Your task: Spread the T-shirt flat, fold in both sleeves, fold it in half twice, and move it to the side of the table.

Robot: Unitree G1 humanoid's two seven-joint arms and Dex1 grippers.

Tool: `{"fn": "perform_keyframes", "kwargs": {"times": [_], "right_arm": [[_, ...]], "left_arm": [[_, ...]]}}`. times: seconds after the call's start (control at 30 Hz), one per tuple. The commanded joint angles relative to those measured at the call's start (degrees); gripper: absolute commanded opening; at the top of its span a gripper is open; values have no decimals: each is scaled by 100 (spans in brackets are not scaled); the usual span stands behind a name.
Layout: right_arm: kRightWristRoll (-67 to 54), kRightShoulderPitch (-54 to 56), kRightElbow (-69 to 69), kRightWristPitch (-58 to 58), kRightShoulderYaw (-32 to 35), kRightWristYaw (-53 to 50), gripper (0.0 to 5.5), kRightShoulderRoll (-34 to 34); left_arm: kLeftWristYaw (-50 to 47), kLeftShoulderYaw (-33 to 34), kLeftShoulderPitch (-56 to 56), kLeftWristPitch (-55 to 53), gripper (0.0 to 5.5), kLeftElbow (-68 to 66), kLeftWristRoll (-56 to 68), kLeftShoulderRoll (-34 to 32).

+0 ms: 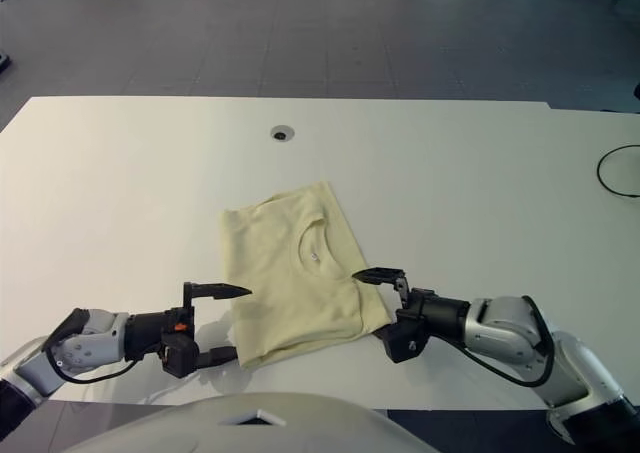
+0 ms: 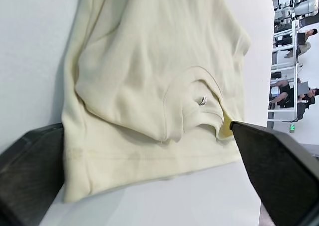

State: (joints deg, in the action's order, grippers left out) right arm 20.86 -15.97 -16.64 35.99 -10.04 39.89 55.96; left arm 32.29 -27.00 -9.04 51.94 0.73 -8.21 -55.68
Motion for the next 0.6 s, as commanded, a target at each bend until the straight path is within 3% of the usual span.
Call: {"fn": "perform_keyframes", "kwargs": {"times": [0.03, 0.17, 0.23, 0.6], "right_arm": [[692, 40, 466, 245, -511, 102, 538, -37], [836, 255, 690, 453, -756, 41, 538, -94], [894, 337, 777, 517, -845, 21, 507, -111], [1180, 671, 1233, 855, -1165, -152, 299, -70]], "left_arm": [[256, 11, 62, -19, 540, -116, -24, 120], [440, -26, 84, 5, 540, -170, 36, 221], [567, -54, 115, 30, 540, -215, 71, 232], [1246, -265, 282, 347, 351, -522, 251, 294]]}}
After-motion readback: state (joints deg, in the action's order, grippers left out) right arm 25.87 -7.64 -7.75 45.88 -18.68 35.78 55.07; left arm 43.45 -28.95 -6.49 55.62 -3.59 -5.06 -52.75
